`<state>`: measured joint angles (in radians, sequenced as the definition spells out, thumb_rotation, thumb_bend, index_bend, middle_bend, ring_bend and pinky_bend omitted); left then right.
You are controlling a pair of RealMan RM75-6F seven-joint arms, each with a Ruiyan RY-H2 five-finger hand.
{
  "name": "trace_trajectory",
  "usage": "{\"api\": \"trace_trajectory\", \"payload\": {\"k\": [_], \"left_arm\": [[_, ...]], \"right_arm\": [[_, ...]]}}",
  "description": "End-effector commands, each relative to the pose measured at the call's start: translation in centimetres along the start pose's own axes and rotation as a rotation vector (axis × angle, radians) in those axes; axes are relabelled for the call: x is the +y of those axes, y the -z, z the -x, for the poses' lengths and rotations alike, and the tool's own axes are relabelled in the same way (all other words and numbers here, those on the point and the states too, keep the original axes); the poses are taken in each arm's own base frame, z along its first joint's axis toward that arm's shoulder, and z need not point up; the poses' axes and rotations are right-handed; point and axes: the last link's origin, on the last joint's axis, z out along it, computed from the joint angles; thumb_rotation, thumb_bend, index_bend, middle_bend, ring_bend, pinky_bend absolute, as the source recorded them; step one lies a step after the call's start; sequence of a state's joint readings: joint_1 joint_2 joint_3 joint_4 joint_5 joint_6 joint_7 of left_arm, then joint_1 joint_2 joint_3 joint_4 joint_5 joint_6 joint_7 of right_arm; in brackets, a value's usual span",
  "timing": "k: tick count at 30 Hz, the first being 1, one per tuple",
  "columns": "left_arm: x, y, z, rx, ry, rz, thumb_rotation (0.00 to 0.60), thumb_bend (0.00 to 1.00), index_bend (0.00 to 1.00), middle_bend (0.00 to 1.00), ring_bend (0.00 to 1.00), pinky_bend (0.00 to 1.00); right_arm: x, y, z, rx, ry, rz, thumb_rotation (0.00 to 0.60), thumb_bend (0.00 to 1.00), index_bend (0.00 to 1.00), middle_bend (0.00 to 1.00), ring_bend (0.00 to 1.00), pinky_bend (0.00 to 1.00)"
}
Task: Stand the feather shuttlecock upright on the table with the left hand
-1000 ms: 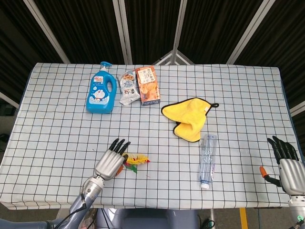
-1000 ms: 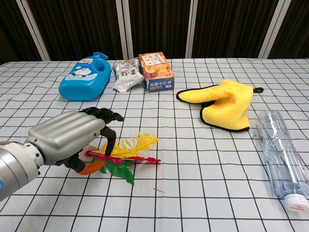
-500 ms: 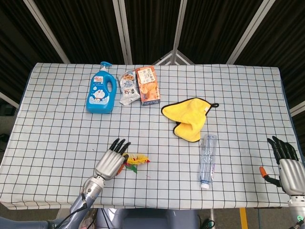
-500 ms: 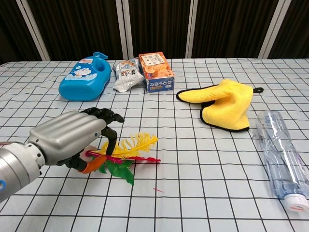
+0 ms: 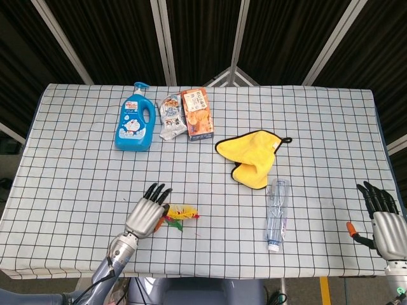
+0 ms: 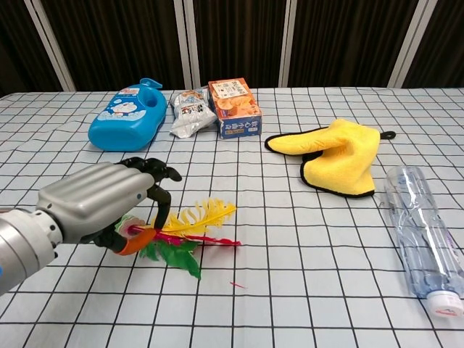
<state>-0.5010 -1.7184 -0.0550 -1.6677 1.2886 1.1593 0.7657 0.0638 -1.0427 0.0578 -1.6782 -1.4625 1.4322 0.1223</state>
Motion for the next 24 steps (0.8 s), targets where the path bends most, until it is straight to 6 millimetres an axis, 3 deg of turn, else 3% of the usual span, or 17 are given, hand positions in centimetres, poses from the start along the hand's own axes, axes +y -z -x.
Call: {"api": "trace_trajectory", "payload": {"k": [1, 14, 24], "left_arm": [[-0.6, 0.1, -1.3, 0.032, 0.018, -0.009, 0.600, 0.62, 0.58, 0.09, 0.00, 0.00], [-2.5, 0.3, -4.5, 0.110, 0.110, -0.058, 0.600, 0.62, 0.58, 0.10, 0.00, 0.00], [-4.8, 1.4, -4.5, 0.110, 0.172, -0.110, 0.600, 0.62, 0.58, 0.10, 0.00, 0.00]], "right_arm": [[0.0, 0.0, 0.0, 0.000, -0.001, 0.000, 0.600, 0.39, 0.00, 0.00, 0.00, 0.00], [-0.1, 0.0, 0.1, -0.001, 0.005, 0.000, 0.600, 0.39, 0.00, 0.00, 0.00, 0.00], [-0.1, 0.0, 0.1, -0.002, 0.009, 0.001, 0.600, 0.39, 0.00, 0.00, 0.00, 0.00]]}}
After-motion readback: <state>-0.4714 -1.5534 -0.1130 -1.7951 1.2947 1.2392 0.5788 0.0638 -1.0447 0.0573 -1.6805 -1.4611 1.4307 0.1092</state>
